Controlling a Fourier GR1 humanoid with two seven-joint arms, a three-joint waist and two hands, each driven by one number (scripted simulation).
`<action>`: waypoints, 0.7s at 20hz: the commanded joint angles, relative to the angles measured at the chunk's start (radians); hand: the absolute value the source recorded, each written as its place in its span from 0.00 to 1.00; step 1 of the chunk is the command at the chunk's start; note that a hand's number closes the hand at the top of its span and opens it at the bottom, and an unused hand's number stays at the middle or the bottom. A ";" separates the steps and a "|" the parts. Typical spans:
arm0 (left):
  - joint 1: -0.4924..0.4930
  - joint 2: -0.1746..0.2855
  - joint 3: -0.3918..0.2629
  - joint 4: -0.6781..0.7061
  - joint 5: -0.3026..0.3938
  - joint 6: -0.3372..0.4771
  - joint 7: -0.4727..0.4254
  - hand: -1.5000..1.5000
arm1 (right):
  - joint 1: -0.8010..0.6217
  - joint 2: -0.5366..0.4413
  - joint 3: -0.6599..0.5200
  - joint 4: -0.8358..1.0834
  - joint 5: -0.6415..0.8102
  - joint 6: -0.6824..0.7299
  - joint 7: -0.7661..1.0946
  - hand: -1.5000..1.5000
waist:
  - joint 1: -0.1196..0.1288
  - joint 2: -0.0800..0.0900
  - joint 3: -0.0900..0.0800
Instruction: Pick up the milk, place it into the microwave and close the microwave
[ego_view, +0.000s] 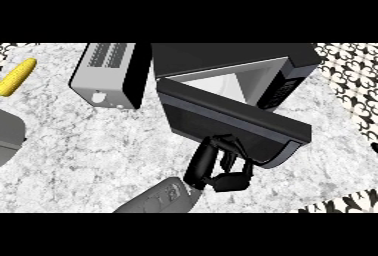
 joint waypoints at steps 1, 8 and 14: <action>-0.070 -0.004 0.022 0.012 0.073 0.080 0.003 1.00 | -0.031 -0.037 -0.034 -0.004 -0.043 0.031 0.001 0.00 | -0.018 0.005 0.002; -0.157 -0.004 0.054 0.076 0.168 0.140 0.042 0.00 | -0.117 -0.132 -0.162 -0.037 0.029 -0.051 0.008 0.00 | -0.070 0.013 0.001; -0.204 -0.004 0.113 0.089 0.254 0.184 0.006 0.00 | -0.181 -0.191 -0.207 -0.047 0.123 -0.093 -0.011 1.00 | -0.072 0.036 0.000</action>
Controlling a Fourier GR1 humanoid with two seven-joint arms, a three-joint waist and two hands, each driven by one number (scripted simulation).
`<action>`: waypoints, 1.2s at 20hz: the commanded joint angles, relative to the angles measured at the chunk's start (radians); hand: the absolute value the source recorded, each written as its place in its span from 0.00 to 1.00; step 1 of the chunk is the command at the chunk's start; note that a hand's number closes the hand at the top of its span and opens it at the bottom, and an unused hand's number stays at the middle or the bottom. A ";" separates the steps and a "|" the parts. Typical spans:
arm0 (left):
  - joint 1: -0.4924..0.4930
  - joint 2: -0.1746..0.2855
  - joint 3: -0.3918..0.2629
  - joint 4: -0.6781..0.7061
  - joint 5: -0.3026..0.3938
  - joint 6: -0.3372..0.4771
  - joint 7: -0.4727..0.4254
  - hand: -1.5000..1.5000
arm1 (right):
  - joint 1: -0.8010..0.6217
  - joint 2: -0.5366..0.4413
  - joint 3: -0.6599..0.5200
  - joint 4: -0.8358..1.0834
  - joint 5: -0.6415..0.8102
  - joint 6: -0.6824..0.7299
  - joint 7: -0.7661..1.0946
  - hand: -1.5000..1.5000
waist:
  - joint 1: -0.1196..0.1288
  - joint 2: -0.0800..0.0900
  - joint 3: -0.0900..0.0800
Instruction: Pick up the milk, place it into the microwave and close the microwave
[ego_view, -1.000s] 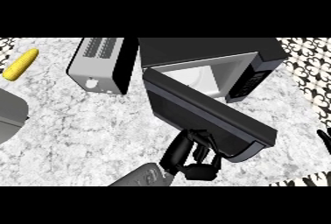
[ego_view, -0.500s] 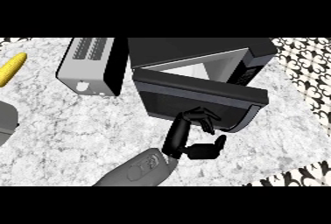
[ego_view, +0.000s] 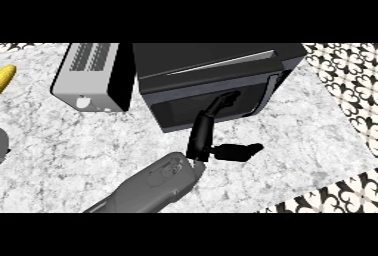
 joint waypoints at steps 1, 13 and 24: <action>-0.053 0.000 0.059 0.022 0.060 0.038 -0.027 0.00 | -0.041 -0.037 -0.038 0.000 0.040 -0.024 -0.012 1.00 | -0.010 0.013 0.001; -0.090 0.000 0.058 0.062 0.166 0.057 -0.085 0.00 | -0.130 -0.069 -0.042 0.032 0.067 -0.050 -0.002 1.00 | -0.009 0.031 0.004; -0.106 0.000 0.046 0.070 0.214 0.046 -0.145 0.00 | -0.148 0.039 0.052 0.125 -0.105 0.030 0.018 0.00 | 0.010 0.053 0.014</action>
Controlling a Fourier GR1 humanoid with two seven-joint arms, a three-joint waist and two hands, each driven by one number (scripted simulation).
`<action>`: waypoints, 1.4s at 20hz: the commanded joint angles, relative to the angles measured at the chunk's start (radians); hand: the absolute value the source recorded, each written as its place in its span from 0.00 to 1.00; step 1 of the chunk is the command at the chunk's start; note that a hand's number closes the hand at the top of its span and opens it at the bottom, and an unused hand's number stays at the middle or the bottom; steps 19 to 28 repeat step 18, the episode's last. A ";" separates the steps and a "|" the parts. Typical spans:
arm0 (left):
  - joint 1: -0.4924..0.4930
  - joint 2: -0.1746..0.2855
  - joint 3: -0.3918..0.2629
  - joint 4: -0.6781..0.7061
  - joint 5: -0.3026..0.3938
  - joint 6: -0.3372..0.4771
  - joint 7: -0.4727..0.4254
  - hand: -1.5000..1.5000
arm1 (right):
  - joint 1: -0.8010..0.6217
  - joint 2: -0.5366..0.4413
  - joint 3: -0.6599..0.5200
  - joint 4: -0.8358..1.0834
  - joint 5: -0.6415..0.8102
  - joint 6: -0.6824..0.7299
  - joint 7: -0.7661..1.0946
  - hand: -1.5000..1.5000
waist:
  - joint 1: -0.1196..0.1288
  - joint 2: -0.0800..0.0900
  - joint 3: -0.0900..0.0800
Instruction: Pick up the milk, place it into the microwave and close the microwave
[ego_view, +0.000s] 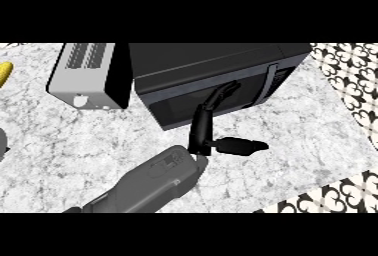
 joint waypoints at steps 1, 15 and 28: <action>-0.059 0.000 0.047 0.057 0.033 0.008 -0.002 0.00 | 0.001 0.070 0.063 0.045 -0.127 0.062 0.024 0.00 | 0.003 0.016 0.001; -0.064 0.000 0.028 0.093 0.094 -0.001 -0.072 0.00 | -0.067 0.030 0.070 0.172 -0.276 0.171 0.084 0.00 | -0.015 0.018 -0.002; -0.072 0.000 0.032 0.100 0.112 -0.003 -0.075 0.00 | -0.085 0.006 0.061 0.202 -0.293 0.186 0.099 0.00 | -0.012 0.016 -0.002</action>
